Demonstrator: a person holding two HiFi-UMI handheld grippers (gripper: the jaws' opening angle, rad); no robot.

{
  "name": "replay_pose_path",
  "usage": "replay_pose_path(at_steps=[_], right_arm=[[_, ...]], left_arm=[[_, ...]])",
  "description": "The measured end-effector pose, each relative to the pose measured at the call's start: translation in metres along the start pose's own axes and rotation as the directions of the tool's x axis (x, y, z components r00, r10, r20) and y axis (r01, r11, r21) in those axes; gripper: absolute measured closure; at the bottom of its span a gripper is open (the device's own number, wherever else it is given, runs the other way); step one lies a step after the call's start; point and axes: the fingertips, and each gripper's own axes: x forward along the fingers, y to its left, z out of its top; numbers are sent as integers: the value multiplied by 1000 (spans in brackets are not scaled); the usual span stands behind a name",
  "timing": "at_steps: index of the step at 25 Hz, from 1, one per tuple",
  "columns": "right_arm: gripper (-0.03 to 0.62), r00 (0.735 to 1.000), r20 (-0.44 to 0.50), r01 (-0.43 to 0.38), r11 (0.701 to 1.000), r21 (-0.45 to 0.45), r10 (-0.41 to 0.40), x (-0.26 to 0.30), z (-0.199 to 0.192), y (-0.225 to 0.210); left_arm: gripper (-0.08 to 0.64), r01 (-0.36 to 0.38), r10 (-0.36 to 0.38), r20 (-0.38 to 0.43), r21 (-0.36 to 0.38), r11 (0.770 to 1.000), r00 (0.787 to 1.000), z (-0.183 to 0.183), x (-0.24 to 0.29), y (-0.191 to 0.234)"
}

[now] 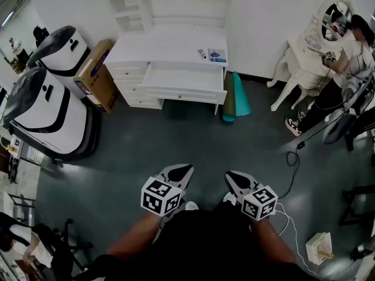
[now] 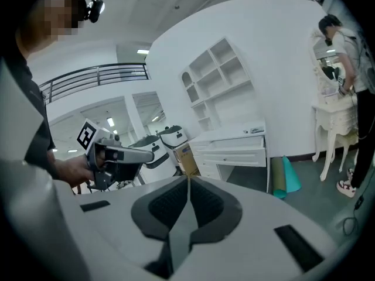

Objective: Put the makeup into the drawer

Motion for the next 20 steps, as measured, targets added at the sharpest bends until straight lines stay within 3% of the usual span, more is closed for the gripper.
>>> replay_pose_path(at_steps=[4, 12, 20], right_arm=[[563, 999, -29, -29, 996, -83, 26, 8, 1, 19], [563, 999, -43, -24, 998, -53, 22, 16, -4, 8], [563, 1000, -14, 1, 999, -34, -2, 39, 18, -18]], left_arm=[[549, -15, 15, -7, 11, 1000, 1000, -3, -4, 4], [549, -24, 24, -11, -18, 1000, 1000, -13, -5, 9], [549, -63, 64, 7, -52, 997, 998, 1, -1, 34]])
